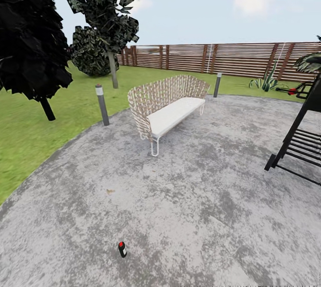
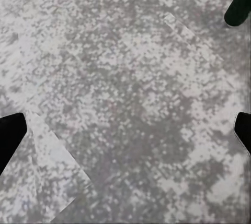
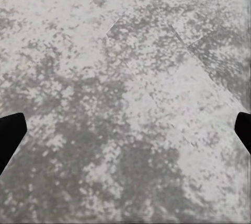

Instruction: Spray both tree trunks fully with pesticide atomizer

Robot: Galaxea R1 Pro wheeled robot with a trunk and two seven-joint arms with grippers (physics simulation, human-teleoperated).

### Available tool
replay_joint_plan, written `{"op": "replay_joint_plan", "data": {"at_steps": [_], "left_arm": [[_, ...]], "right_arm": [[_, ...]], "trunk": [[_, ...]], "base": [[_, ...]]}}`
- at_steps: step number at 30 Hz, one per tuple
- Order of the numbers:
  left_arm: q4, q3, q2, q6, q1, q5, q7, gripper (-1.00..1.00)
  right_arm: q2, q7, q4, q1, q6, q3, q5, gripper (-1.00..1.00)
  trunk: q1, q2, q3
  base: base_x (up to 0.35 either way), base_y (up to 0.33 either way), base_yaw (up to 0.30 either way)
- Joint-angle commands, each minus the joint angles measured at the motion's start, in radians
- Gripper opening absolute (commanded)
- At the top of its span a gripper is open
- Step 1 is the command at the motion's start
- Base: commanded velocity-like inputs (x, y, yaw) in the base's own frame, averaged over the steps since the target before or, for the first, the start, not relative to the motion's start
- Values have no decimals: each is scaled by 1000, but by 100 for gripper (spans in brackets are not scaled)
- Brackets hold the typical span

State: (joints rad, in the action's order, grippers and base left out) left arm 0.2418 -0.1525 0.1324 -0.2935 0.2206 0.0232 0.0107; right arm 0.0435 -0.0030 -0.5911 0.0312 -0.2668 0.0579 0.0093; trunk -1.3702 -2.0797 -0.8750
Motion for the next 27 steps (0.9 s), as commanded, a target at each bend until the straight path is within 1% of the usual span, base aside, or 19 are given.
{"op": "replay_joint_plan", "data": {"at_steps": [1, 5, 6, 7, 8, 9, 10, 11, 12, 14, 15, 17, 22, 27], "left_arm": [[0, 0, 0, -3, 0, 2, 1, 100], [22, -1, -3, 2, 8, 3, -2, 100], [37, -2, -5, 6, 15, 4, -3, 100], [67, -1, -8, 11, 34, 2, -2, 100], [82, -1, -8, 14, 46, 1, -1, 100], [112, -1, -9, 33, 96, -1, 1, 100], [133, 0, -10, 70, 158, -1, 2, 100], [146, 1, -10, 112, 210, -1, 3, 100], [154, 1, -10, 147, 249, -1, 3, 100], [162, 2, -11, 187, 295, -2, 3, 100], [164, 2, -11, 197, 306, -2, 4, 100], [169, 5, -8, 207, 316, -3, 3, 100], [177, 9, -7, 210, 320, -9, -3, 100], [172, 9, -7, 210, 319, -16, -7, 100]], "right_arm": [[0, 0, 1, 0, -3, 1, 1, 100], [3, 0, -12, 2, -2, -1, 6, 100], [4, 0, -31, 7, -1, -2, 7, 100], [6, 1, -71, 23, 1, -2, 7, 100], [7, 1, -92, 32, 3, -2, 8, 100], [10, 1, -140, 77, 16, -2, 9, 100], [14, 0, -177, 144, 46, -2, 10, 100], [16, 0, -201, 214, 92, -2, 11, 100], [17, 0, -216, 277, 141, -2, 12, 100], [18, -1, -232, 380, 232, -3, 14, 100], [19, -1, -236, 414, 265, -3, 15, 100], [20, 3, -244, 456, 305, -4, 16, 100], [22, 6, -237, 474, 323, -8, 25, 100], [26, 6, -187, 476, 324, -7, 32, 100]], "trunk": [[0, 0, -1], [0, 0, -1], [0, 0, -1], [0, 0, -1], [0, 0, -1], [0, 0, -1], [0, 0, -1], [0, 0, -1], [0, 0, -1], [0, 0, -1], [0, 0, -1], [0, 0, -1], [0, 0, -1], [0, 0, -1]], "base": [[0, 0, -196], [0, 0, -58], [0, 0, -17], [0, 0, -11], [0, 0, -9], [0, 0, -6], [0, 0, -4], [0, 0, -2], [0, 0, -1], [0, 0, 0], [0, 0, 0], [0, 0, 0], [0, 0, 0], [49, -19, 0]]}}
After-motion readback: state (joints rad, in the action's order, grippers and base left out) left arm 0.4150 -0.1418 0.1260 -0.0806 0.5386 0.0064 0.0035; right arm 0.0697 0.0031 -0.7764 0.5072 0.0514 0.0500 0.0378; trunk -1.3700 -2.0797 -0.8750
